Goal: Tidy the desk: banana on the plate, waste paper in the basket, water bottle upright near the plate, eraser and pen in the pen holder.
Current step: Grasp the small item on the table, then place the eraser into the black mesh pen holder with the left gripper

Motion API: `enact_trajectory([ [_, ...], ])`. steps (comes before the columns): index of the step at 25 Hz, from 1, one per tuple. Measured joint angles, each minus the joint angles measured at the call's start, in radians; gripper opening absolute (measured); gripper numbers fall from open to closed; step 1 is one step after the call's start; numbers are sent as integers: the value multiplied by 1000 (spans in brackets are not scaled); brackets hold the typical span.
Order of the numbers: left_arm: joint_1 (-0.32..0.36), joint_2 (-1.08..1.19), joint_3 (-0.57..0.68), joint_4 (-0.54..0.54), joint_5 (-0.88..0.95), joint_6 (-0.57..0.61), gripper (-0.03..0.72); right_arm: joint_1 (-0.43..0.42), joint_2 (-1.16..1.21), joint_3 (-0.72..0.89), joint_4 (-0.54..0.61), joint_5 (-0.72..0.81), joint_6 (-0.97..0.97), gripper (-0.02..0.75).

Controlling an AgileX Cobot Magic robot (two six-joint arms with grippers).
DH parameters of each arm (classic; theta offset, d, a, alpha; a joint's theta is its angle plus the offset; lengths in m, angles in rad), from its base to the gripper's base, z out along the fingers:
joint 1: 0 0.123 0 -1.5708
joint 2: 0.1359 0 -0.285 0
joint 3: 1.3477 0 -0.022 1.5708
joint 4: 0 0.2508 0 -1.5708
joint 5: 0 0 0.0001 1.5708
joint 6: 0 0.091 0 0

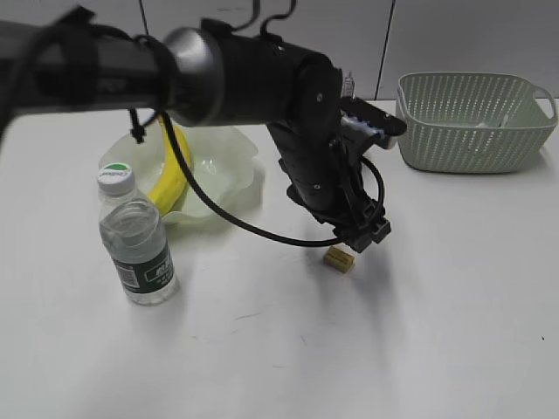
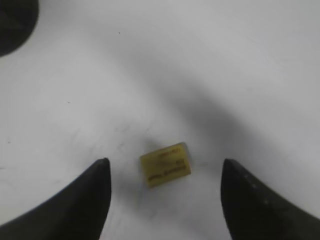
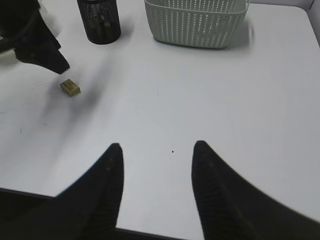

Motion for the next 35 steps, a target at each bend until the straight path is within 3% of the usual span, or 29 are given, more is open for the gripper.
enact_trajectory([
  [3, 0, 104, -96, 4, 56, -55, 519, 0, -1, 0, 0, 0, 0, 364],
  [8, 0, 185, -154, 13, 107, -134, 502, 0, -1, 0, 0, 0, 1, 364],
  [10, 0, 189, -158, 22, 111, -145, 438, 0, -1, 0, 0, 0, 1, 364],
  [13, 4, 188, -159, 38, 111, -148, 276, 0, -1, 0, 0, 0, 1, 364],
  [18, 5, 143, -154, 24, 9, -151, 284, 0, -1, 0, 0, 1, 1, 364],
  [27, 129, -4, -194, 24, -588, -152, 283, 0, -1, 0, 0, 1, 1, 364],
  [33, 158, 91, -192, 15, -611, -152, 283, 0, -1, 0, 0, 1, 2, 364],
  [35, 158, 103, -190, 13, -587, -152, 335, 0, -1, 0, 0, 1, 2, 364],
])
